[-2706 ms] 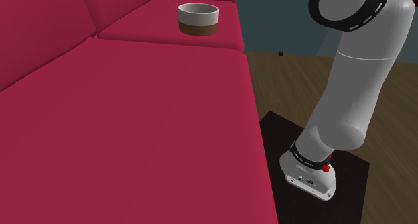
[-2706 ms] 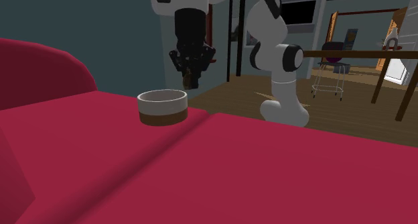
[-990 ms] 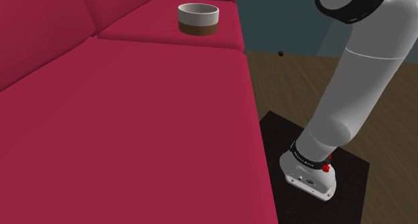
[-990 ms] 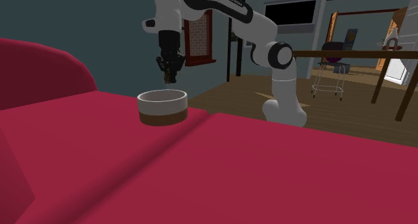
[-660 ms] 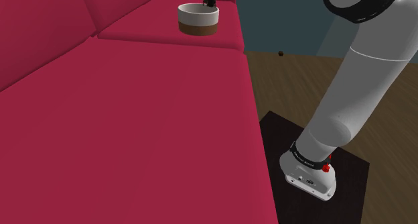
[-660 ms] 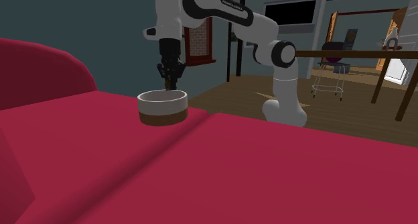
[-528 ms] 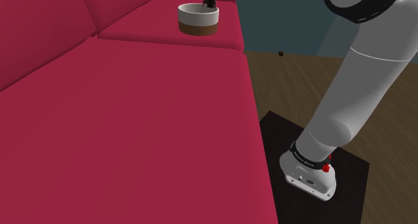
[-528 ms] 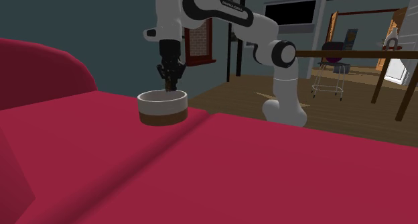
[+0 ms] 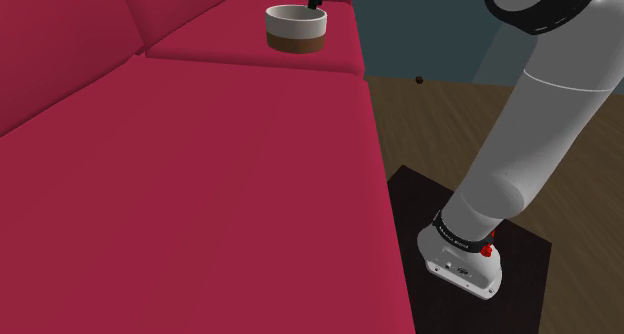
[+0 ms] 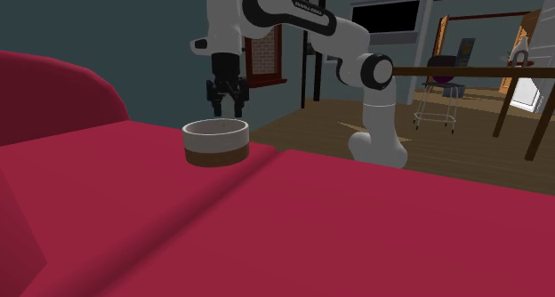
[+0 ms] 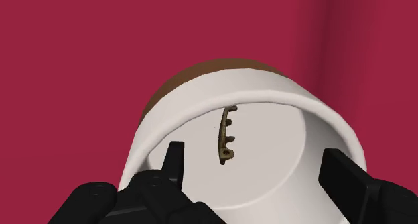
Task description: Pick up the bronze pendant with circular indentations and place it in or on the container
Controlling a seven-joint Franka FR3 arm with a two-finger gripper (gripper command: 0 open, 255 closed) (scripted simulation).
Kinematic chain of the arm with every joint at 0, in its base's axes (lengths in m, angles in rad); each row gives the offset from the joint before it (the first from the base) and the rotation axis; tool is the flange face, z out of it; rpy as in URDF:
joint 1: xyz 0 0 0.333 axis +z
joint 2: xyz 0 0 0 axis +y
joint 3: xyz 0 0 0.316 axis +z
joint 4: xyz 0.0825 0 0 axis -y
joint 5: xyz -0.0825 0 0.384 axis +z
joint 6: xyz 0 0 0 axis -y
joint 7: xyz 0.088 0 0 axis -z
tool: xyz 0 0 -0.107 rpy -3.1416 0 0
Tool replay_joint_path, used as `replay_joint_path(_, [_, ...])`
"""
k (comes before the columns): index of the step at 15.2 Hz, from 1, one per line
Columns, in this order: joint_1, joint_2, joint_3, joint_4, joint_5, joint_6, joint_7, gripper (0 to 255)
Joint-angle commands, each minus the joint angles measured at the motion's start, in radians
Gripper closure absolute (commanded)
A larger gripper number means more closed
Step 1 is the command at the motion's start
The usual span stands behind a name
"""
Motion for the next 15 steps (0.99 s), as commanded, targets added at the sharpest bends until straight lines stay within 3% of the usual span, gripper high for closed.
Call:
replay_joint_path(1, [0.000,0.000,0.000,0.000,0.000,0.000,0.000,0])
replay_joint_path(3, [0.000,0.000,0.000,0.000,0.000,0.000,0.000,0])
replay_joint_path(7, [-0.022,0.089,-0.012,0.259,0.020,-0.172,0.004,0])
replay_joint_path(15, [-0.023,0.089,-0.011,0.259,0.020,-0.173,0.004,0])
